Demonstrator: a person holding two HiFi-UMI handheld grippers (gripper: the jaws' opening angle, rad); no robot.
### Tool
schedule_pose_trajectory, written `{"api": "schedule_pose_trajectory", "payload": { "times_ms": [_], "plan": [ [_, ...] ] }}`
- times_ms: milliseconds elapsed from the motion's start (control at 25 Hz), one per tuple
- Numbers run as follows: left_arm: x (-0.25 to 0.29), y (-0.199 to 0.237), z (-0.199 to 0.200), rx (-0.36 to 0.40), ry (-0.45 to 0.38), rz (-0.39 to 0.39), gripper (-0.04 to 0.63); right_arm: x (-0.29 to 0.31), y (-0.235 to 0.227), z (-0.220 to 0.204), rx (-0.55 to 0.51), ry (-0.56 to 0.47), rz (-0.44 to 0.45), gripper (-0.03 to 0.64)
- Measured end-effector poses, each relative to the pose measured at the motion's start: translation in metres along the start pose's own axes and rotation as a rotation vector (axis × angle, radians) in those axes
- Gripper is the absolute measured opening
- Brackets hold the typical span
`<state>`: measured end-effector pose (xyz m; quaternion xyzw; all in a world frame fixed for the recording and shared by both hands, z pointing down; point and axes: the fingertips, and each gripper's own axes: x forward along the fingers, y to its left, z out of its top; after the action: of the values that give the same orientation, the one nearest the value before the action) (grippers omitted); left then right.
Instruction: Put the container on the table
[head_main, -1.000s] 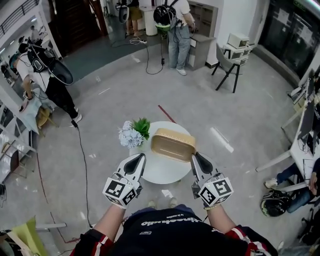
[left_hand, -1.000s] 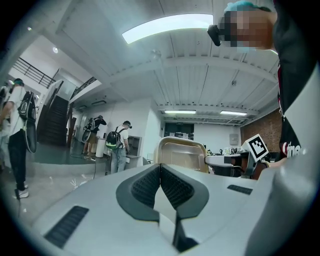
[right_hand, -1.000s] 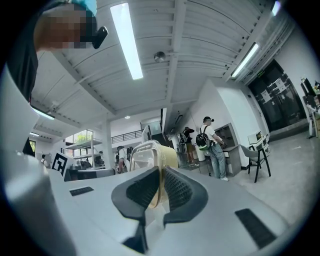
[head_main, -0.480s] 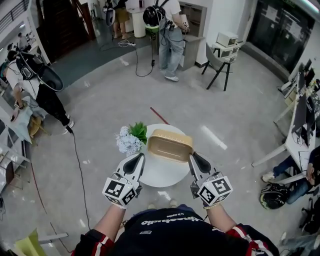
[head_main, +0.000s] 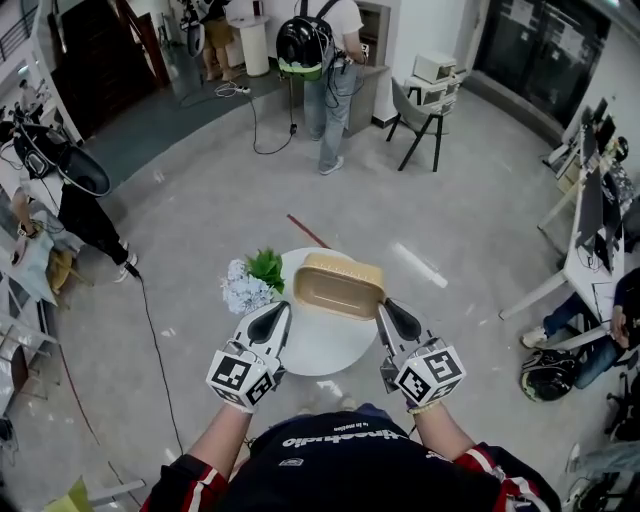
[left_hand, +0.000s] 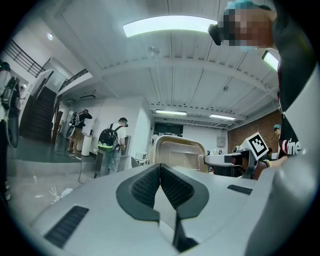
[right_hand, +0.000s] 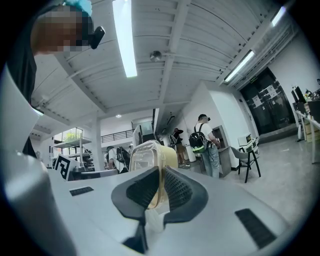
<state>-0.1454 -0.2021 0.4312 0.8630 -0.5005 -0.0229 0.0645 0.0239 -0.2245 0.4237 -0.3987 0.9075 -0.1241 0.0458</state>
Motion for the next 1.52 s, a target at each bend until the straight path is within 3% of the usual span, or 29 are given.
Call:
{"api": "schedule_pose_trajectory", "payload": {
  "times_ms": [1000, 1320, 1520],
  "plan": [
    [0.015, -0.029, -0.041, -0.022, 0.061, -0.080, 0.025, -0.022, -0.036, -0.047, 0.103, 0.072, -0.101, 0.051],
    [0.023, -0.032, -0.064, -0.056, 0.060, -0.063, 0.023, -0.031, -0.049, -0.074, 0.209, 0.098, -0.130, 0.051],
    [0.030, -0.028, -0.078, -0.064, 0.058, -0.053, 0.023, -0.031, -0.062, -0.093, 0.333, 0.109, -0.149, 0.051]
  ]
}}
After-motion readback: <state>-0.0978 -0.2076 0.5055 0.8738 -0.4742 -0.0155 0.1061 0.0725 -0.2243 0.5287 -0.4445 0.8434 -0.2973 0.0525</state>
